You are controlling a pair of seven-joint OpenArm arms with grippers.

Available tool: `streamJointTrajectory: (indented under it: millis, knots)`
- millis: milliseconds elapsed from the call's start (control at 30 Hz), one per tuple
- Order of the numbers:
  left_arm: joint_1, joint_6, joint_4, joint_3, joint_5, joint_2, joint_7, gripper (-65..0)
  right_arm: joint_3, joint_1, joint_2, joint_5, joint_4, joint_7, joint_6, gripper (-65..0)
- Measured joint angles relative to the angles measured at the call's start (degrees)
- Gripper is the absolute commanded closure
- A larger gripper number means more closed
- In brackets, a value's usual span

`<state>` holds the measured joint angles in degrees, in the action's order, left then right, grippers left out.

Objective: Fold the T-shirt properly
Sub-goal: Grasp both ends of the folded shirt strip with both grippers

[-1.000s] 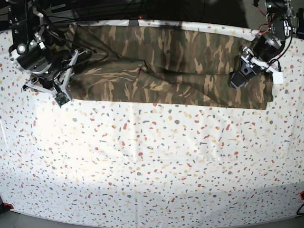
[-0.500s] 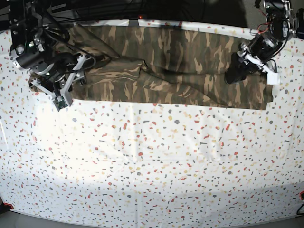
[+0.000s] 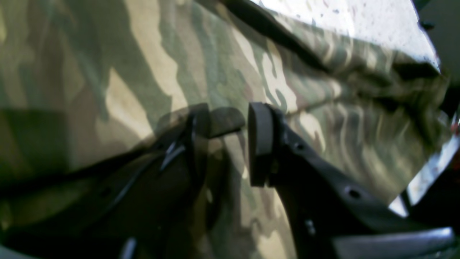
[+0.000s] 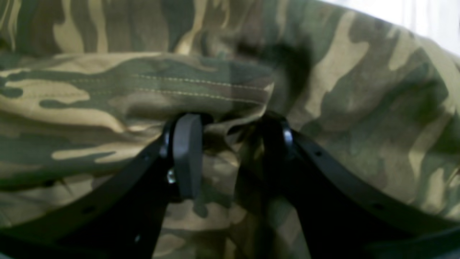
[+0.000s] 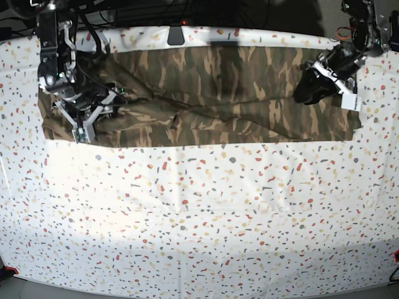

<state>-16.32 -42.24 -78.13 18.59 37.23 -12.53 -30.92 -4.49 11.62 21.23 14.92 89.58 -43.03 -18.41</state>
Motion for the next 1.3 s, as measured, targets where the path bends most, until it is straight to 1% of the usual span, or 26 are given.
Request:
streamJointTrajectory:
  millis: [33, 67, 133, 200, 233, 333, 400, 533, 633, 733, 900, 967, 1067, 1100, 1200, 1300]
  knots:
    - [0.3, 0.4, 0.0, -0.7, -1.8, 0.0, 1.2, -18.7, 0.0, -1.5, -0.4, -0.1, -1.7, 0.3, 0.0, -27.6]
    - [0.9, 1.5, 0.1, -1.7, -3.5, 0.0, 2.7, -18.7, 0.0, -2.7, -0.6, -0.2, -3.1, 1.4, 0.0, -27.6]
    - [3.0, 3.4, 1.6, -4.1, -6.2, -0.1, 5.6, -18.7, 0.0, -4.7, -1.0, -0.2, -5.3, 1.8, -0.1, -27.6]
    - [6.2, 5.0, 4.9, -7.1, -7.8, -0.1, 8.7, -18.7, 0.0, -6.9, -1.0, 0.1, -7.4, 1.9, -0.2, -27.6]
    - [8.2, 5.2, 7.1, -8.7, -8.0, -0.1, 9.8, -18.7, 0.0, -7.8, -1.2, 0.0, -8.1, 1.8, -0.2, -27.6]
    - [14.4, 4.4, 15.0, -12.6, -7.8, -0.3, 13.0, -18.7, 0.1, -9.0, -1.4, -0.3, -9.0, 1.6, -0.2, -27.6]
    - [18.3, 3.0, 19.9, -14.6, -9.5, -0.8, 14.3, -18.7, 0.1, -9.5, -1.6, -0.7, -9.3, 1.5, -0.2, -27.6]
    - [23.6, 2.8, 26.0, -16.1, -11.0, -0.6, 15.2, -18.7, 0.1, -9.5, -1.7, -0.9, -9.4, 1.7, -0.2, -27.6]
    - [23.9, 2.7, 26.4, -16.4, -11.2, -1.0, 15.6, -18.7, 0.1, -9.5, -1.7, -0.9, -9.4, 1.9, -0.2, -27.6]
    - [24.1, 2.7, 26.4, -16.6, -13.5, -1.4, 17.1, -18.7, 0.1, -9.4, -1.7, -1.0, -9.4, 2.8, -0.2, -27.6]
    - [24.9, 3.3, 26.4, -16.9, -15.7, -2.3, 17.4, -18.7, 0.2, -9.4, -1.9, -1.3, -9.7, 5.3, -0.2, -27.6]
    - [25.4, 3.8, 26.5, -17.1, -16.5, -2.6, 17.5, -18.7, 0.3, -9.7, -1.9, -1.3, -10.3, 6.4, -0.2, -27.6]
    - [26.7, 4.7, 27.1, -17.1, -16.9, -2.7, 16.9, -18.7, 0.3, -12.3, -2.1, -1.6, -12.9, 8.0, 0.2, -27.6]
    - [27.5, 5.4, 27.2, -17.0, -17.7, -2.7, 16.4, -18.7, 0.4, -13.5, -2.1, -1.8, -14.4, 8.2, 0.2, -27.6]
    - [30.1, 8.9, 27.7, -17.0, -20.0, -2.8, 14.6, -18.7, 0.5, -17.3, -2.4, -2.7, -19.3, 8.3, 0.2, -27.6]
    - [31.6, 9.3, 28.0, -17.1, -20.8, -3.0, 12.9, -18.7, 0.5, -19.1, -2.4, -2.6, -22.2, 9.8, 0.2, -27.6]
